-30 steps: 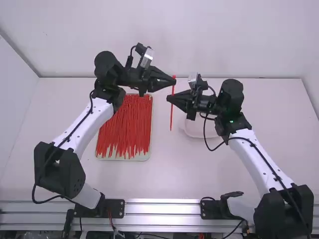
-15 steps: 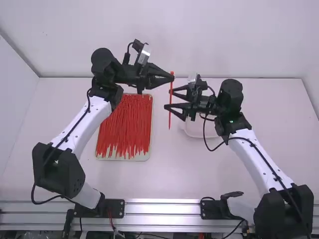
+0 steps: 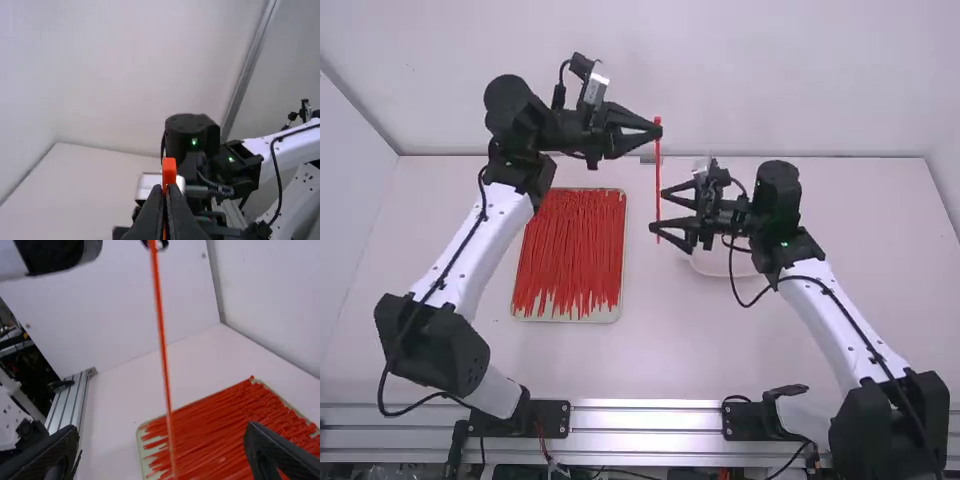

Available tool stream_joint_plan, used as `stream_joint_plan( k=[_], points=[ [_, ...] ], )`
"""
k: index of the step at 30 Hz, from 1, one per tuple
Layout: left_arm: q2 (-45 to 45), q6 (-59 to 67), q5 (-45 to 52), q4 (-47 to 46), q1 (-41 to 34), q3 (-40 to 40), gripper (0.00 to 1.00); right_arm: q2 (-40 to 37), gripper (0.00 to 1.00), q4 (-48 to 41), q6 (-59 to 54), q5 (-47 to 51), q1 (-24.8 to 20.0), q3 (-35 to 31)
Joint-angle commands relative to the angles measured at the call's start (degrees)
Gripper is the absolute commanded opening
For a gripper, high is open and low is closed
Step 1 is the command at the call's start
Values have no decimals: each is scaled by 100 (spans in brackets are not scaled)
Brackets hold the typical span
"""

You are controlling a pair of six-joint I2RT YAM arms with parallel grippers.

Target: Fasten the cable tie

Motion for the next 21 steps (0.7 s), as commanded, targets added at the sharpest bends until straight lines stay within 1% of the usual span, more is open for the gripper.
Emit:
stream_joint_plan(
  k=[1,4,8,15,20,21],
  points=[
    [-24,-262,-31,33,223,321,2,13,87,-81,-363,-39,70,201],
    [-24,-568,-37,74,387,466,2,13,87,-203,-599,-39,118,201],
    [-24,-1001,-55,216,474,612,2,13,87,-197,-629,-37,190,201],
    [-24,-1768,-61,501,273,675,2,13,87,-160,-629,-33,208,201],
    [-24,-1980,-208,407,264,658,2,13,83,-157,-627,-35,208,201],
    [-24,-1982,-227,376,236,656,2,13,79,-157,-629,-37,208,201]
  ],
)
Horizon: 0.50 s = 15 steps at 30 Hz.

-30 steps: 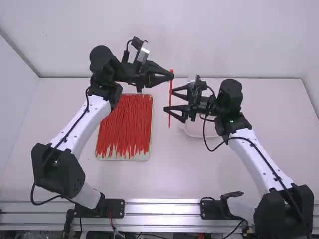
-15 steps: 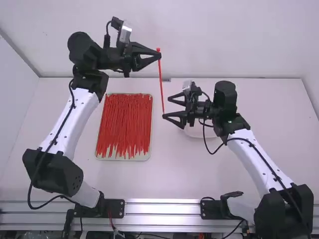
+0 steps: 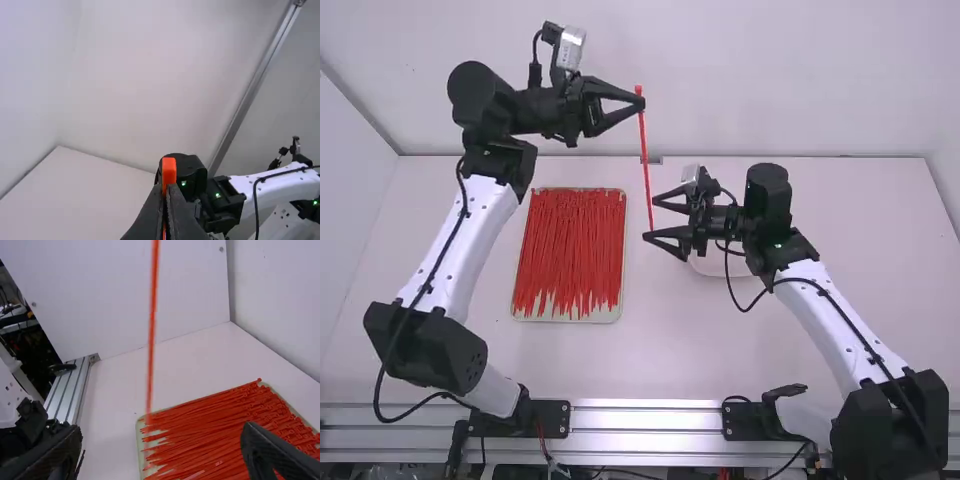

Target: Fasten the cable tie

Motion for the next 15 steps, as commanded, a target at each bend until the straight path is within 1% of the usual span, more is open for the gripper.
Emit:
stream_joint_plan(
  k=[1,2,3,4,5,6,8,9,10,11,14,15],
  points=[
    [-24,-192,-138,-22,-42,120,2,13,77,13,-28,-39,2,201],
    [-24,-199,-160,-20,-57,107,2,13,74,13,-31,-37,2,201],
    [-24,-278,-238,-11,-52,83,2,13,66,20,-26,-39,11,201],
    [-24,-273,-269,-4,-50,59,2,13,63,24,-26,-39,20,201],
    [-24,-275,-308,57,-44,31,2,13,56,35,-24,-42,2,201],
    [-24,-275,-308,57,-44,31,2,13,56,35,-24,-42,2,201],
    [-24,-273,-409,68,-76,-28,2,13,38,33,22,-42,-11,201],
    [-24,-267,-446,72,-87,-59,2,13,25,37,85,-37,-11,201],
    [-24,-245,-450,68,-85,-68,2,13,22,35,83,-42,-11,201],
    [-24,-153,-450,46,-81,-90,2,13,17,17,81,-46,-11,201],
    [-24,15,-382,44,-85,-109,2,13,17,4,83,-61,-59,201],
    [-24,101,-293,26,-85,-109,2,13,22,-9,101,-59,-81,201]
  ],
)
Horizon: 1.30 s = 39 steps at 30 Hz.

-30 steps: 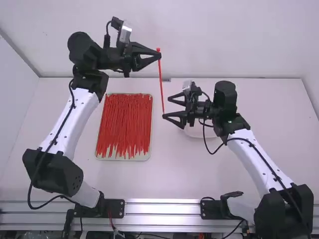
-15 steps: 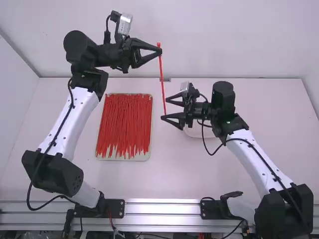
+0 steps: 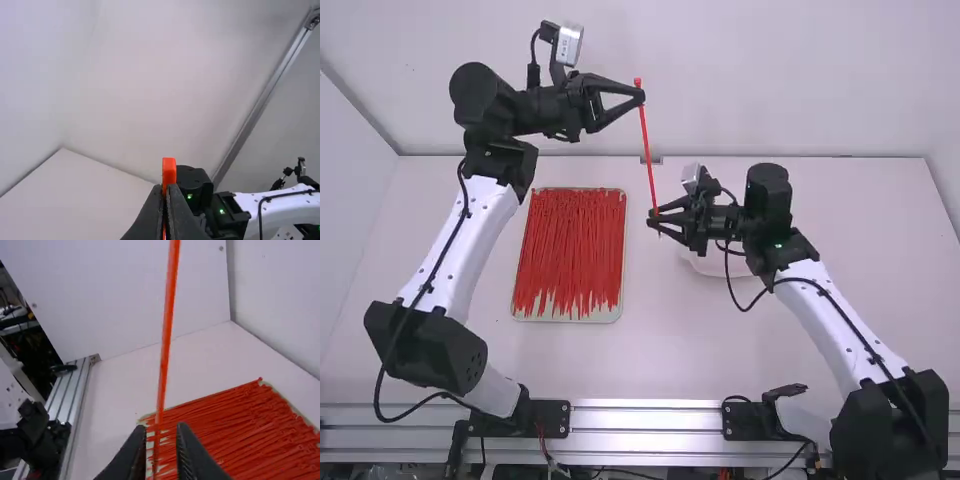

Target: Fasten the cable tie

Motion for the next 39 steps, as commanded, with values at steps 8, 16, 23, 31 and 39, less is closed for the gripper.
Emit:
stream_joint_plan(
  k=[8,16,23,31,39],
  points=[
    [-24,240,258,-28,-52,-44,2,13,2,186,295,-52,-76,201],
    [-24,225,66,42,-52,-50,2,13,0,186,293,-52,0,201],
    [-24,745,-55,-245,-46,-52,66,13,0,197,433,-52,-116,203],
    [-24,1794,-402,-1239,197,-52,99,11,0,678,1143,-52,-584,203],
    [-24,2771,-555,-2015,389,-52,99,20,0,817,1366,424,-1154,291]
  ],
)
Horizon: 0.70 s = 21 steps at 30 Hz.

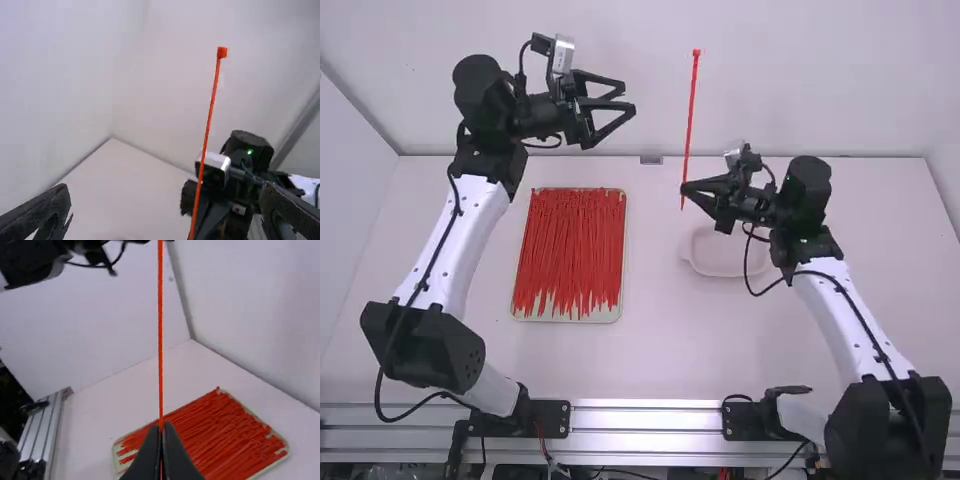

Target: Fasten the cable tie

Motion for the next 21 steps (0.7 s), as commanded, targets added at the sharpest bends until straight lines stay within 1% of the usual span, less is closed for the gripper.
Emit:
stream_joint_plan(
  k=[1,4,5,9,11,12,14,16,17,21],
  points=[
    [-24,579,-140,-114,4,-11,99,20,0,-94,122,348,-140,308],
    [-24,717,-437,-358,-11,-11,99,20,0,-476,13,957,-214,514],
    [-24,726,-476,-372,-11,-11,99,20,0,-564,-50,1069,-214,555],
    [-15,726,-525,-389,28,-11,99,46,0,-1272,-378,2063,-197,911],
    [-13,726,-704,-481,11,-11,99,92,0,-1707,-481,2806,-201,1130],
    [-13,728,-728,-494,11,-11,99,94,0,-1781,-496,2931,-195,1163],
    [-9,726,-765,-557,15,-11,99,186,0,-2114,-505,3917,-111,1335],
    [-9,726,-769,-566,4,-11,99,249,0,-2227,-503,4363,-70,1401],
    [-9,726,-769,-577,7,-11,99,369,0,-2352,-501,4922,-15,1478],
    [-9,723,-787,-586,33,-11,99,640,0,-2568,-457,5705,98,1589]
  ],
)
